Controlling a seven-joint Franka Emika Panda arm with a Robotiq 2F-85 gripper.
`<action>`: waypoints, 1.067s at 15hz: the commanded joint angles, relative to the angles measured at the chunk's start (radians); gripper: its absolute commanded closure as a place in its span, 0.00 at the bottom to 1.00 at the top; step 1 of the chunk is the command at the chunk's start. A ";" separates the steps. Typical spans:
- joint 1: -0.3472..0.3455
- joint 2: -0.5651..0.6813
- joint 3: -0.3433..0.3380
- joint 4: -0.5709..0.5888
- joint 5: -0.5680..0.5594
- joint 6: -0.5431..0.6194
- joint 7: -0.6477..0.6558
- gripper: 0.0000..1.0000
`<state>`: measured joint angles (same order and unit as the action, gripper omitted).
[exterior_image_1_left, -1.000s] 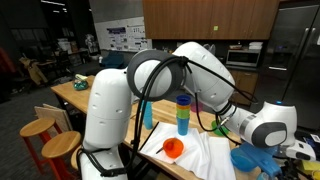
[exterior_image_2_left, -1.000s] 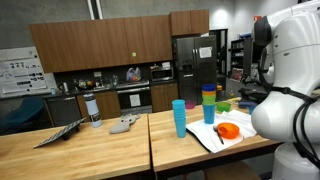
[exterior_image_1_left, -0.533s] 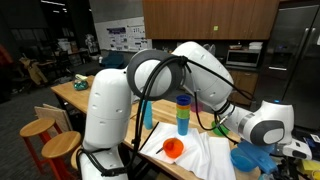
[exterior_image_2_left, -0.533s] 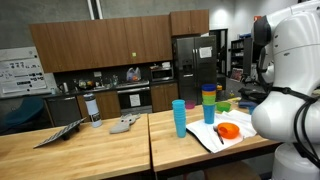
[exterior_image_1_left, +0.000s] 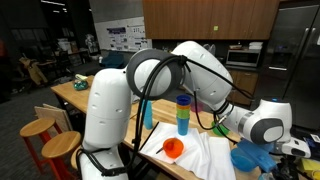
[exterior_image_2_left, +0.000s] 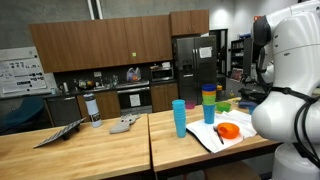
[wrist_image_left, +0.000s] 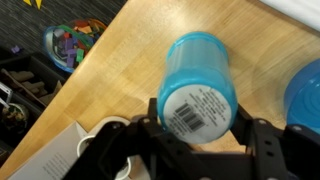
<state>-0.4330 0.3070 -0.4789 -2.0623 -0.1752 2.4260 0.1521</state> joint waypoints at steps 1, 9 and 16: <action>0.011 -0.045 -0.014 -0.010 -0.041 -0.058 -0.004 0.58; 0.003 -0.147 -0.010 -0.065 -0.077 -0.080 -0.059 0.58; 0.014 -0.202 0.012 -0.112 -0.080 -0.019 -0.034 0.58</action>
<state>-0.4309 0.1610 -0.4721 -2.1264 -0.2311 2.3708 0.1038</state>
